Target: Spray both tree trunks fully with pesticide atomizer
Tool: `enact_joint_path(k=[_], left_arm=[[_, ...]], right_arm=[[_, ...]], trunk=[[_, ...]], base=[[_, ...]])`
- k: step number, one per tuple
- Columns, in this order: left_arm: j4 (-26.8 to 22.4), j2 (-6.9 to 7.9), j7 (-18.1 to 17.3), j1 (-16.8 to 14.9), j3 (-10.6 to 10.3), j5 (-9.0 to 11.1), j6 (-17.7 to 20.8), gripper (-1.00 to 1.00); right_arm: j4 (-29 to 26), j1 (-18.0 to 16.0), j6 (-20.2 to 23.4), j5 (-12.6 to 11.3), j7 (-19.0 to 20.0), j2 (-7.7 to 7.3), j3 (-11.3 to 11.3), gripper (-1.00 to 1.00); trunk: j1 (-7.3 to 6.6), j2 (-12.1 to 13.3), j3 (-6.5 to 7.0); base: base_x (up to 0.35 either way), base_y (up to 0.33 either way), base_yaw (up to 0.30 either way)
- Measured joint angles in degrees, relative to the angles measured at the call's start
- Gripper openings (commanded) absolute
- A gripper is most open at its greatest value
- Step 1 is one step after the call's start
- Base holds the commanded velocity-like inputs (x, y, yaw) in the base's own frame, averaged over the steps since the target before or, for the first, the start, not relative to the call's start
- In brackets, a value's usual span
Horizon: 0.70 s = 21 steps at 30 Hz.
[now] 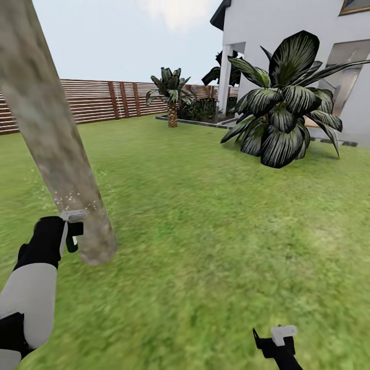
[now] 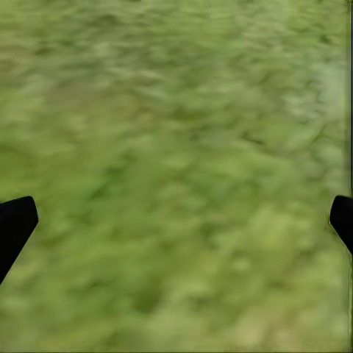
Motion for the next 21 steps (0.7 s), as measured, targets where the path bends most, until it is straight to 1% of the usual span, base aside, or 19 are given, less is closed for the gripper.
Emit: enact_joint_path(k=[7, 13, 16, 17, 18, 19, 21], left_arm=[[0.0, 0.03, 0.0, 0.0, 0.0, 0.1, 0.0, -1.0], [0.0, 0.06, 0.0, 0.1, 0.4, -0.1, 0.0, -1.0], [0.0, 0.88, -0.1, 0.2, 0.7, -0.4, -0.1, -1.0], [0.1, 2.19, -0.1, 0.2, 0.8, -0.8, -0.1, -1.0], [0.2, 3.02, -0.2, 0.3, 0.8, -0.6, -0.1, -1.0], [0.4, 3.46, -0.4, 0.3, 0.8, -0.3, -0.1, -1.0], [0.7, 3.51, -0.4, 0.6, 0.6, 0.1, -0.1, -1.0]], right_arm=[[0.0, 0.0, 0.0, 0.0, 0.0, -0.03, 0.0, 1.0], [0.0, 0.0, 0.0, 0.0, 0.0, 0.06, 0.0, 1.0], [0.0, 0.0, 0.0, 0.0, 0.0, 0.06, 0.0, 1.0], [0.0, 0.0, 0.0, 0.0, 0.0, 0.06, 0.1, 1.0], [0.0, 0.0, 0.0, 0.0, 0.0, 0.06, 0.1, 1.0], [0.0, 0.0, 0.0, 0.0, 0.0, 0.06, 0.1, 1.0], [0.0, 0.0, 0.0, 0.0, 0.0, 0.06, 0.1, 1.0]], trunk=[[0.0, 0.0, 0.0], [0.01, 0.0, 0.0], [0.01, 0.0, 0.0], [0.01, 0.0, 0.0], [0.01, 0.0, 0.0], [0.02, 0.0, 0.0], [0.02, 0.0, 0.0]], base=[[0.243, -0.187, 0.018], [0.215, -0.203, 0.238], [0.162, -0.233, 0.276], [0.115, -0.254, 0.277], [0.103, -0.26, 0.277], [0.098, -0.262, 0.277], [0.092, -0.265, 0.277]])
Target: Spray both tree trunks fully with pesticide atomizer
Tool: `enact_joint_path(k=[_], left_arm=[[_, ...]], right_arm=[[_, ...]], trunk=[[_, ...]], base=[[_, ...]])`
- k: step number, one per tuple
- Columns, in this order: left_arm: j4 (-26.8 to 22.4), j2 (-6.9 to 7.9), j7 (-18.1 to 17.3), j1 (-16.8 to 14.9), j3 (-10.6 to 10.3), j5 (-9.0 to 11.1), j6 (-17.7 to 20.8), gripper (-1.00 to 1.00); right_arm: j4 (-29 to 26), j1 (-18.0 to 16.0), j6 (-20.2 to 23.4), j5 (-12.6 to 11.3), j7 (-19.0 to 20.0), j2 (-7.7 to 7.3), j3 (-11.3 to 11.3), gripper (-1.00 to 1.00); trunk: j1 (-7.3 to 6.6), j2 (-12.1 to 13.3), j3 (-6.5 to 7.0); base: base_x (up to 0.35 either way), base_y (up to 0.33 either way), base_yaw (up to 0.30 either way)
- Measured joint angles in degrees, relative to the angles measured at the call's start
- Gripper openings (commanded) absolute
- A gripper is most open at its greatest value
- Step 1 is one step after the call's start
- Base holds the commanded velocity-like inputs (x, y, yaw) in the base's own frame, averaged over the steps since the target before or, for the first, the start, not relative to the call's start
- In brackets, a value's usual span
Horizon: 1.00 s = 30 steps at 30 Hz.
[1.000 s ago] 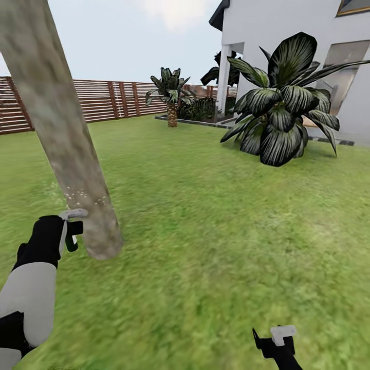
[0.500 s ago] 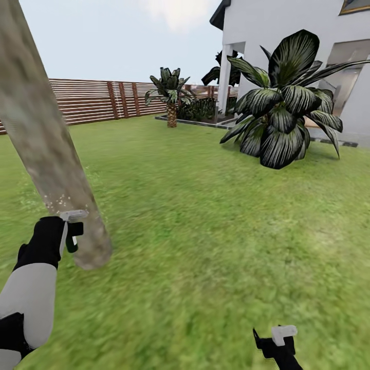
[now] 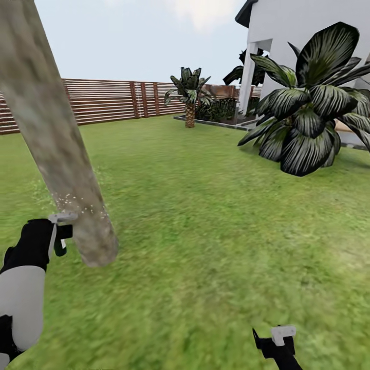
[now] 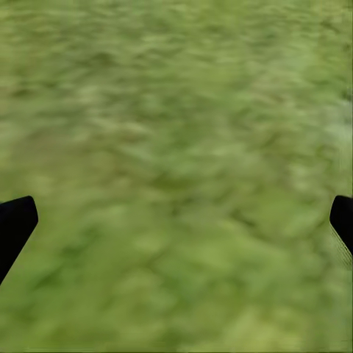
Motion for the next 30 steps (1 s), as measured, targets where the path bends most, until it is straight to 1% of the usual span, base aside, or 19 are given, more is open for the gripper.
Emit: enact_joint_path(k=[1, 4, 7, 9, 11, 13, 15, 16, 19, 21, 25, 30], left_arm=[[0.1, -0.58, 0.1, 0.4, -0.2, 0.3, 0.0, -1.0], [0.2, -2.47, 0.2, 0.7, -0.3, 0.4, 0.0, -1.0], [0.1, -3.29, 0.2, 0.8, -0.3, 0.1, 0.0, -1.0], [0.1, -3.23, 0.2, 0.8, -0.2, 0.0, 0.0, -1.0], [0.0, -2.31, -0.1, 0.8, 0.1, -0.4, -0.1, -1.0], [-0.2, -1.8, -0.1, 0.8, 0.1, -0.1, -0.1, -1.0], [-0.3, -1.99, 0.1, 0.8, 0.0, 0.1, -0.1, -1.0], [-0.2, -2.31, 0.2, 0.8, -0.1, 0.3, -0.1, -1.0], [-0.1, -3.23, 0.4, 0.7, -0.2, 0.2, -0.1, -1.0], [-0.1, -3.41, 0.4, 0.7, -0.2, 0.1, -0.1, -1.0], [-0.2, -3.32, 0.5, 0.7, -0.1, 0.1, -0.2, -1.0], [-0.1, -2.86, 0.5, 0.8, 0.0, -0.1, -0.2, -1.0]], right_arm=[[0.0, 0.0, 0.0, 0.0, 0.0, 0.0, 0.0, 1.0], [0.0, 0.0, 0.0, 0.0, 0.0, 0.0, 0.0, 1.0], [0.0, 0.0, 0.0, 0.0, 0.0, 0.0, 0.0, 1.0], [0.0, 0.0, 0.0, 0.0, 0.0, 0.0, 0.0, 1.0], [0.0, 0.0, 0.0, 0.0, 0.0, 0.0, 0.0, 1.0], [0.0, 0.0, 0.0, 0.0, 0.0, 0.0, 0.0, 1.0], [0.0, 0.0, 0.0, 0.0, 0.0, 0.0, 0.0, 1.0], [0.0, 0.0, 0.0, 0.0, 0.0, 0.0, 0.0, 1.0], [0.0, 0.0, 0.0, 0.0, 0.0, 0.0, -0.1, 1.0], [0.0, 0.0, 0.0, 0.0, 0.0, 0.0, 0.0, 1.0], [0.0, 0.0, 0.0, 0.0, 0.0, 0.0, 0.0, 1.0], [0.0, 0.0, 0.0, 0.0, 0.0, -0.01, -0.1, 1.0]], trunk=[[0.0, 0.0, 0.0], [0.0, 0.0, 0.0], [-0.01, 0.0, 0.0], [-0.01, 0.0, 0.0], [-0.01, 0.0, 0.0], [-0.01, 0.0, 0.0], [-0.01, 0.0, 0.0], [-0.01, 0.0, 0.0], [-0.01, 0.0, 0.0], [-0.01, 0.0, 0.0], [-0.01, 0.0, 0.0], [-0.01, 0.0, 0.0]], base=[[0.091, -0.266, 0.277], [0.107, -0.267, 0.277], [0.151, -0.261, 0.277], [0.168, -0.253, 0.277], [0.171, -0.251, 0.277], [0.171, -0.251, 0.277], [0.171, -0.25, 0.277], [0.171, -0.25, 0.277], [0.171, -0.25, 0.277], [0.171, -0.25, 0.276], [0.171, -0.25, 0.26], [0.171, -0.25, 0.036]])
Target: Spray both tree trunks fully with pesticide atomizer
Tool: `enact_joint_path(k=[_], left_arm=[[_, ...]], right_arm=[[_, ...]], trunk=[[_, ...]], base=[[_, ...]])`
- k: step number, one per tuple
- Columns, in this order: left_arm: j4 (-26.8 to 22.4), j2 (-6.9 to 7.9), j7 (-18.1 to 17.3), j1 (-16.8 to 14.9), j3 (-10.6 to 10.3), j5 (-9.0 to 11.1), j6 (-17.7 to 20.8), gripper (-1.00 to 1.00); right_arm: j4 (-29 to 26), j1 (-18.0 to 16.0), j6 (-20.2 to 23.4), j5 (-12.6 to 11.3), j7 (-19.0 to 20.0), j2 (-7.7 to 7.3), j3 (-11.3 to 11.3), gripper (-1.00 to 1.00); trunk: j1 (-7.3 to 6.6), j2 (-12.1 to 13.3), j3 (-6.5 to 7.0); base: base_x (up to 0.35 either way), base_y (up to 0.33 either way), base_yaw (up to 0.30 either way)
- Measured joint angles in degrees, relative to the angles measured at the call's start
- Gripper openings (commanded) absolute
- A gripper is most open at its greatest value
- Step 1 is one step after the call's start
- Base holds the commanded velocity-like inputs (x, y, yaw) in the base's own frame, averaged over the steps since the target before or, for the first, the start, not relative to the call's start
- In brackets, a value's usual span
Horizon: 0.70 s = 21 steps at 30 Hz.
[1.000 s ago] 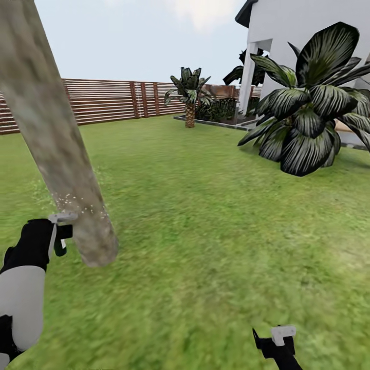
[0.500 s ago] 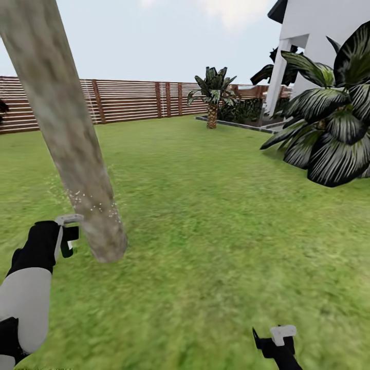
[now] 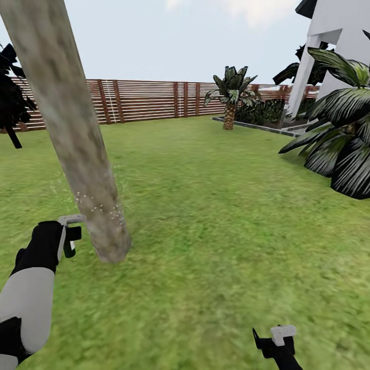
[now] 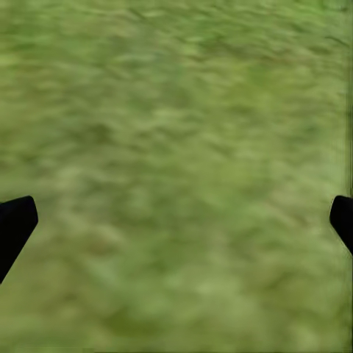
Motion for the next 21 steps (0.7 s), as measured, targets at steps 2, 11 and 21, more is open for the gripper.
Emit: enact_joint_path(k=[2, 11, 21], left_arm=[[0.0, 0.04, 0.0, 0.0, 0.0, 0.0, 0.0, -1.0], [-0.2, -0.23, 0.0, 0.0, -0.2, 0.1, 0.0, -1.0], [-0.4, -0.2, 0.0, 0.0, 0.0, -0.1, 0.0, -1.0]], right_arm=[[0.0, 0.0, 0.0, 0.0, 0.0, 0.0, 0.0, 1.0], [0.0, 0.0, 0.0, 0.0, 0.0, -0.03, 0.0, 1.0], [0.0, 0.0, 0.0, 0.0, 0.0, 0.0, 0.0, 1.0]], trunk=[[0.0, 0.0, 0.0], [0.0, 0.0, 0.0], [0.0, 0.0, 0.0]], base=[[0.171, -0.25, 0.002], [0.171, -0.25, 0.0], [0.17, -0.25, 0.054]])
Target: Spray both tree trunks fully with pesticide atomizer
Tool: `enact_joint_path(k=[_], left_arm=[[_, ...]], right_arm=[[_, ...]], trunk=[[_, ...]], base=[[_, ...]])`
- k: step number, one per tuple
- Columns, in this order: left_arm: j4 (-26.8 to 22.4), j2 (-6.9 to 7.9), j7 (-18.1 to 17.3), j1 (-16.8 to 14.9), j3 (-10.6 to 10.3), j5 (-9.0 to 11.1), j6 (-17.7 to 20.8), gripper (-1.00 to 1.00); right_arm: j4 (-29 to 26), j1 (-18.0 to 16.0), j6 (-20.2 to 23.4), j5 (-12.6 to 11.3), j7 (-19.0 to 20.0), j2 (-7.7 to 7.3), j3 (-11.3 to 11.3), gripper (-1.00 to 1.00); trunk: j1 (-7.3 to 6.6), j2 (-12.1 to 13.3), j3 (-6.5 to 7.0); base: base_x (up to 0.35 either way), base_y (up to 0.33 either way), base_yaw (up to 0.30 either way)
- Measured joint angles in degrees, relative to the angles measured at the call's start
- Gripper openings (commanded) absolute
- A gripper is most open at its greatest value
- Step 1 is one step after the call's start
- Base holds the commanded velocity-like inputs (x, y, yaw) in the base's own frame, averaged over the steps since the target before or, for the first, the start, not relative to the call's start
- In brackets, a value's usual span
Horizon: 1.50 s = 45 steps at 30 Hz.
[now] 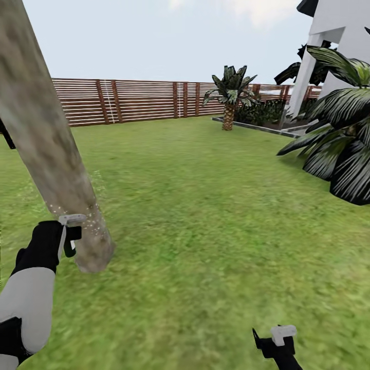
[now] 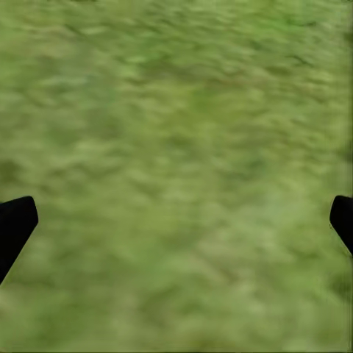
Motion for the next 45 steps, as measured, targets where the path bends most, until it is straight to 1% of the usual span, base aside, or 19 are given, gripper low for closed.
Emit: enact_joint_path(k=[4, 5, 7, 9, 11, 12, 14, 15, 18, 20, 21, 22, 23, 24, 25, 26, 29, 31, 45], left_arm=[[0.0, 0.56, -0.1, 0.1, 0.2, -0.2, 0.0, -1.0], [0.3, 1.65, -0.1, 0.2, 0.2, -0.7, 0.0, -1.0], [0.6, 2.74, -0.4, 1.2, 0.2, -0.2, 0.0, -1.0], [0.7, 2.24, -0.3, 1.4, 0.0, 0.5, 0.0, -1.0], [0.7, 0.23, -0.3, 1.5, -0.2, 0.8, 0.0, -1.0], [0.7, -0.35, -0.2, 1.5, -0.2, 0.6, 0.0, -1.0], [0.6, -0.85, -0.3, 1.5, -0.1, 0.4, 0.0, -1.0], [0.6, -0.77, -0.4, 1.5, 0.0, 0.2, -0.1, -1.0], [0.7, 0.82, -0.6, 2.3, 0.4, -0.3, -0.1, -1.0], [0.7, 2.32, -0.7, 3.1, 0.5, -0.2, -0.1, -1.0], [0.6, 2.31, -0.7, 3.2, 0.4, 0.3, -0.1, -1.0], [0.6, 2.12, -0.6, 3.2, 0.3, 0.4, -0.1, -1.0], [0.7, 1.58, -0.5, 3.2, 0.2, 0.7, -0.1, -1.0], [0.7, 0.7, -0.5, 3.2, 0.2, 0.8, 0.0, -1.0], [0.7, -0.55, -0.2, 3.0, 0.2, 0.9, 0.0, -1.0], [0.3, -1.25, -0.1, 2.8, 0.2, 0.7, 0.0, -1.0], [-0.1, -2.33, -0.1, 2.7, 0.2, 0.4, -0.1, -1.0], [-0.1, -2.59, 0.0, 2.7, 0.2, 0.2, -0.1, -1.0], [-0.1, -2.66, 0.0, 3.0, 0.1, 0.2, -0.2, -1.0]], right_arm=[[0.0, 0.0, 0.0, 0.0, 0.0, 0.0, 0.0, 1.0], [0.0, 0.0, 0.0, 0.0, 0.0, 0.0, 0.1, 1.0], [0.0, 0.0, 0.0, 0.0, 0.0, 0.0, 0.0, 1.0], [0.0, 0.0, 0.0, 0.0, 0.0, 0.0, 0.1, 1.0], [0.0, 0.0, 0.0, 0.0, 0.0, 0.0, 0.0, 1.0], [0.0, 0.0, 0.0, 0.0, 0.0, 0.0, 0.0, 1.0], [0.0, 0.0, 0.0, 0.0, 0.0, 0.0, 0.1, 1.0], [0.0, 0.0, 0.0, 0.0, 0.0, 0.0, 0.1, 1.0], [0.0, 0.0, 0.0, 0.0, 0.0, 0.0, 0.1, 1.0], [0.0, 0.0, 0.0, 0.0, 0.0, 0.0, 0.1, 1.0], [0.0, 0.0, 0.0, 0.0, 0.0, 0.0, 0.1, 1.0], [0.0, 0.0, 0.0, 0.0, 0.0, 0.0, 0.1, 1.0], [0.0, 0.0, 0.0, 0.0, 0.0, 0.0, 0.1, 1.0], [0.0, 0.0, 0.0, 0.0, 0.0, 0.0, 0.1, 1.0], [0.0, 0.0, 0.0, 0.0, 0.0, 0.0, 0.1, 1.0], [0.0, 0.0, 0.0, 0.0, 0.0, 0.0, 0.0, 1.0], [0.0, 0.0, 0.0, 0.0, 0.0, 0.0, 0.0, 1.0], [0.0, 0.0, 0.0, 0.0, 0.0, 0.0, 0.0, 1.0], [0.0, 0.0, 0.0, 0.0, 0.0, 0.0, 0.0, 1.0]], trunk=[[0.0, 0.0, 0.0], [0.0, 0.0, 0.0], [0.01, 0.0, 0.0], [0.01, 0.0, 0.0], [0.01, 0.0, 0.0], [0.0, 0.0, 0.0], [0.0, 0.0, 0.0], [0.0, 0.0, 0.0], [0.01, 0.0, 0.0], [0.02, 0.0, 0.0], [0.02, 0.0, 0.0], [0.02, 0.0, 0.0], [0.02, 0.0, 0.0], [0.02, 0.0, 0.0], [0.02, 0.0, 0.0], [0.02, 0.0, 0.0], [0.0, 0.0, 0.0], [-0.01, 0.0, 0.0], [0.0, 0.0, 0.0]], base=[[0.155, -0.25, 0.267], [0.142, -0.25, 0.277], [0.132, -0.252, 0.277], [0.121, -0.255, 0.277], [0.131, -0.256, 0.277], [0.162, -0.248, 0.277], [0.198, -0.191, 0.277], [0.086, -0.064, 0.277], [0.036, -0.027, 0.277], [0.004, -0.003, 0.277], [0.002, -0.001, 0.277], [0.001, 0.0, 0.277], [0.0, 0.0, 0.277], [0.0, 0.0, 0.277], [0.0, 0.0, 0.277], [0.0, 0.0, 0.277], [0.145, 0.0, 0.169], [0.295, -0.046, 0.027], [0.256, -0.168, 0.001]])
